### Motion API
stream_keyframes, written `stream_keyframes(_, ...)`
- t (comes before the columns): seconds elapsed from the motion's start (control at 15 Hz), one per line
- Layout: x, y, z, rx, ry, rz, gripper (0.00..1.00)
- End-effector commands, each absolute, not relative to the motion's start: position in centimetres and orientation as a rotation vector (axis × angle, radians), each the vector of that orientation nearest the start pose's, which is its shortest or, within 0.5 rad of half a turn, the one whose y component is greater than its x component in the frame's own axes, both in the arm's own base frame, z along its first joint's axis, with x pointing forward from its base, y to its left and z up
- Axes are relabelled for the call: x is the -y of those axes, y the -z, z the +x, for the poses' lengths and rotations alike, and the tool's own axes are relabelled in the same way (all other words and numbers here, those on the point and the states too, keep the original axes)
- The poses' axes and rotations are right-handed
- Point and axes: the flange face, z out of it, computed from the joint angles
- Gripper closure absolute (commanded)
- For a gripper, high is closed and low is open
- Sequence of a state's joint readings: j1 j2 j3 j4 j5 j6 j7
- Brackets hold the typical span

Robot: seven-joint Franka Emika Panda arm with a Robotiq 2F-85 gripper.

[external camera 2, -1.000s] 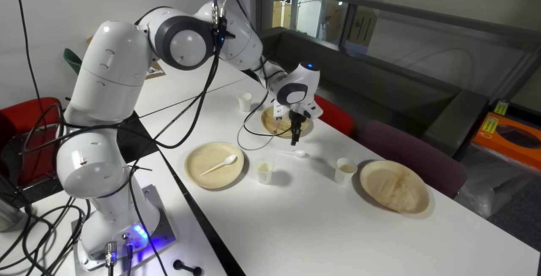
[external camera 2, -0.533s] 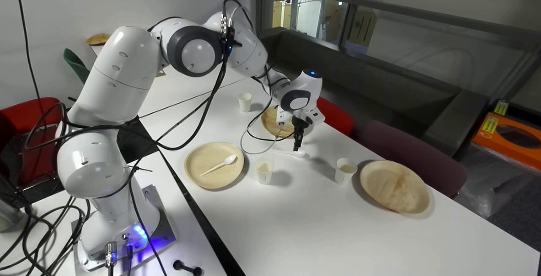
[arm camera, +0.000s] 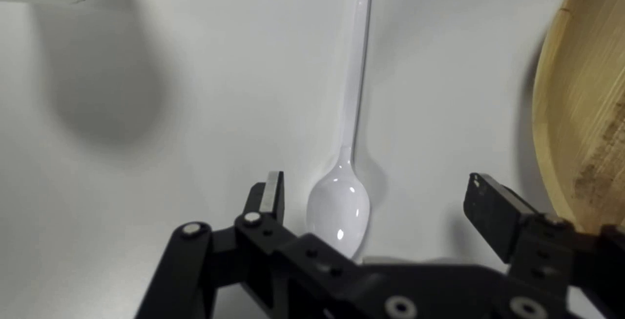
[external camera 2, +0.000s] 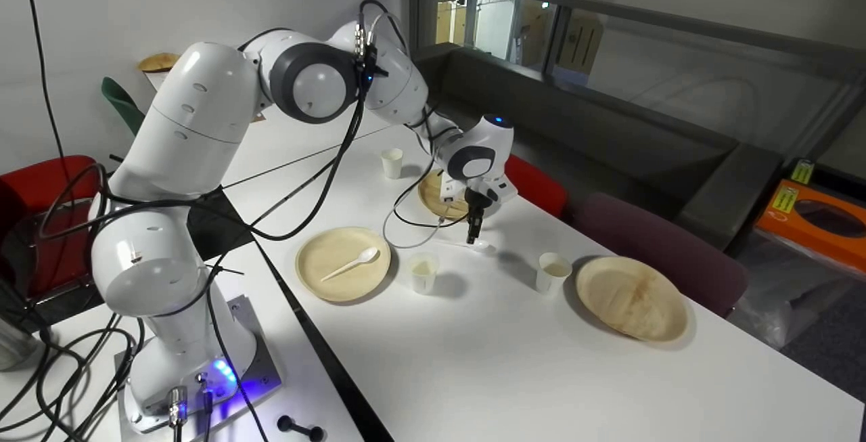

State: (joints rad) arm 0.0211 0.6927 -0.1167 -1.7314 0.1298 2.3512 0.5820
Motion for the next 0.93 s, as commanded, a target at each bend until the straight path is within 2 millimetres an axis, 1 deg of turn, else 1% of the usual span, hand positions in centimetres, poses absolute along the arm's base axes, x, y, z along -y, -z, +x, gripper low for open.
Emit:
stream_keyframes(0.0,4.8,-17.3,64.8,-1.176,-0.133,-2.928,0.00)
stream_keyframes(0.27,4.6,-16.8,64.3,-1.203,-0.144,-2.913,0.00)
stream_keyframes(0.87,5.3,-16.0,64.3,-1.251,-0.158,-2.885,0.00)
